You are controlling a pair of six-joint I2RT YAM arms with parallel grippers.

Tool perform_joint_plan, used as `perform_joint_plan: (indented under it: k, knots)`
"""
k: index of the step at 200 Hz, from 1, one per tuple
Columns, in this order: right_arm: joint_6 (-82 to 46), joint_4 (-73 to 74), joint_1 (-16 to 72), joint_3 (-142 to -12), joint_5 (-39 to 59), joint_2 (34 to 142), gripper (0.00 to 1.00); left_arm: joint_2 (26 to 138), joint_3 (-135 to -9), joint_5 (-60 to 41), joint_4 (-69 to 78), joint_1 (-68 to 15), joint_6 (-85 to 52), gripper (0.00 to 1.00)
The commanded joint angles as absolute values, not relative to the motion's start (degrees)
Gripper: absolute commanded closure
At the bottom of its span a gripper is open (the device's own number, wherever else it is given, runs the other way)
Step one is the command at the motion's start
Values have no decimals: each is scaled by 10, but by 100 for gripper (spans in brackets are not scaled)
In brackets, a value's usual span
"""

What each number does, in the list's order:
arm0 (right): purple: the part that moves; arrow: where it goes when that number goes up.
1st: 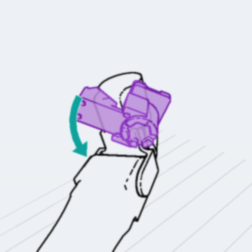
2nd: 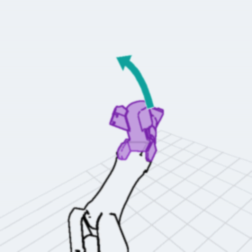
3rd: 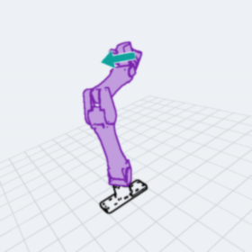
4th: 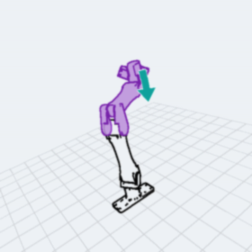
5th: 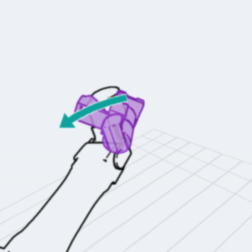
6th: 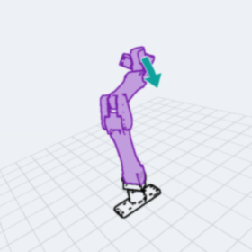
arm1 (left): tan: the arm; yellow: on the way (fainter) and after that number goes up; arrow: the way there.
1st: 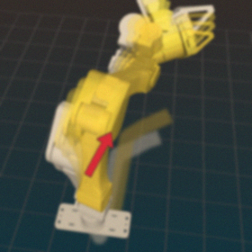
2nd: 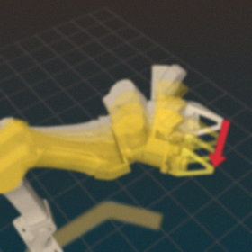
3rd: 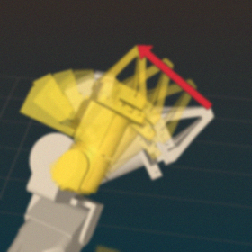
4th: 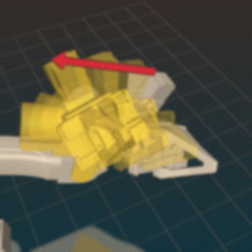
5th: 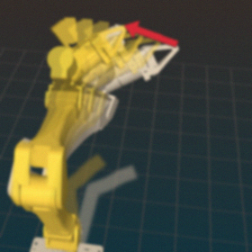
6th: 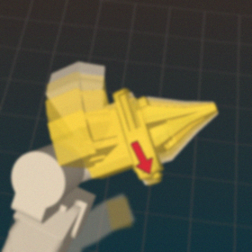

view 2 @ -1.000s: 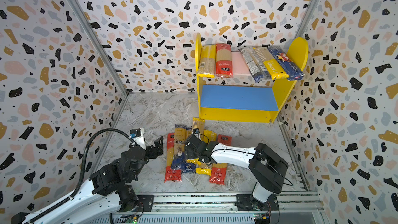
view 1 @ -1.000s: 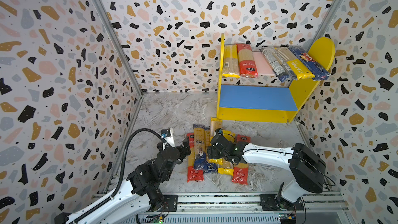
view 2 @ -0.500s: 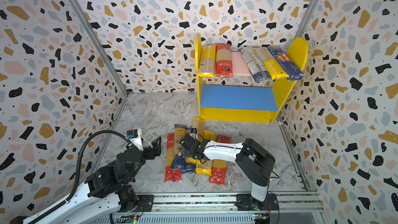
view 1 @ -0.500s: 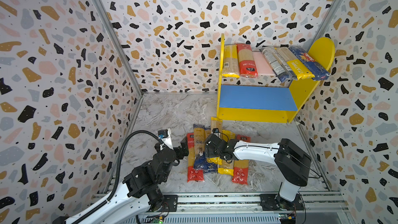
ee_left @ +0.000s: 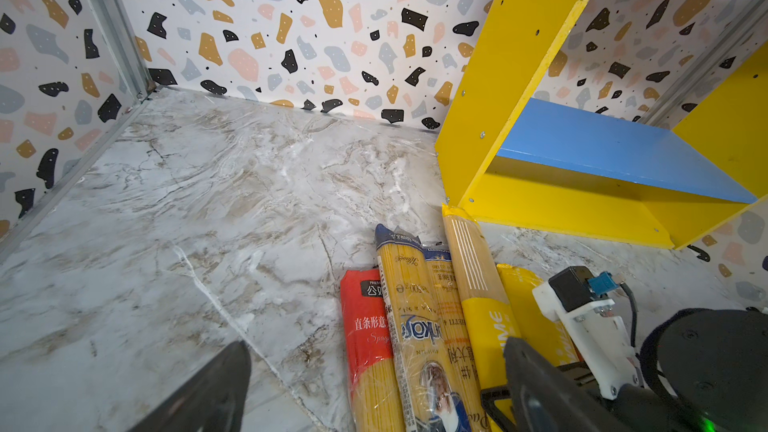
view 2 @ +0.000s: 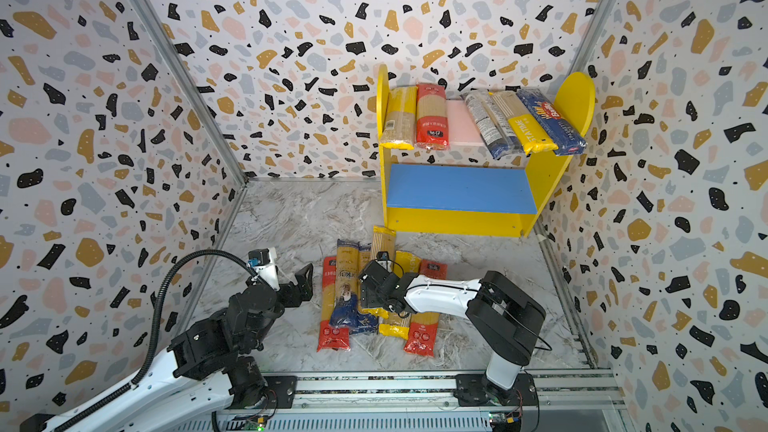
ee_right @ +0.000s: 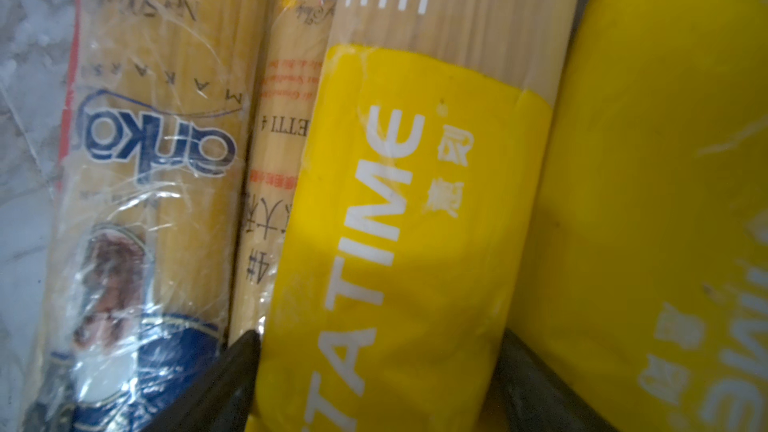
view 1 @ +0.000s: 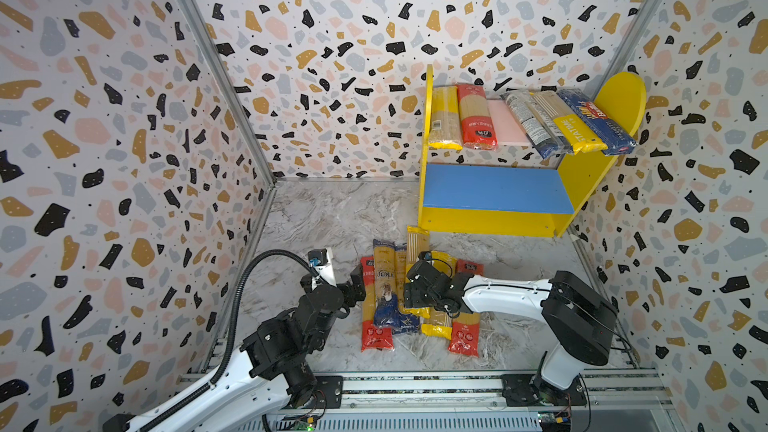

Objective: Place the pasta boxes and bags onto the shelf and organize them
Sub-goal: 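Grasp the white-striped yellow PASTATIME bag with the right gripper, then lift the PASTATIME bag upright with the right gripper toward the shelf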

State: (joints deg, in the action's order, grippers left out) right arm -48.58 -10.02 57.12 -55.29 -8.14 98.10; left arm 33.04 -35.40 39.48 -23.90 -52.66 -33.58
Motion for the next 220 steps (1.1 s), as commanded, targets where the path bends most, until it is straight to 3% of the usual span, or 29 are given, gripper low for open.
perform_joint_plan:
  k: [1, 47, 76, 108, 150, 220]
  knots:
    - [-478, -127, 559, -561, -44, 1025, 13, 332, -371, 396, -223, -525, -324, 6]
    - [-468, -129, 543, -588, -24, 1068, 19, 320, -379, 410, -243, -524, -327, 6]
    - [-464, -132, 538, -580, -21, 1048, 44, 314, -380, 413, -246, -524, -330, 6]
    - [-453, -125, 538, -556, -23, 999, 56, 321, -387, 416, -246, -524, -327, 6]
    - [-439, -122, 537, -533, -26, 946, 58, 341, -407, 427, -258, -524, -320, 7]
    - [-412, -139, 535, -515, -29, 863, 71, 361, -427, 439, -258, -524, -320, 6]
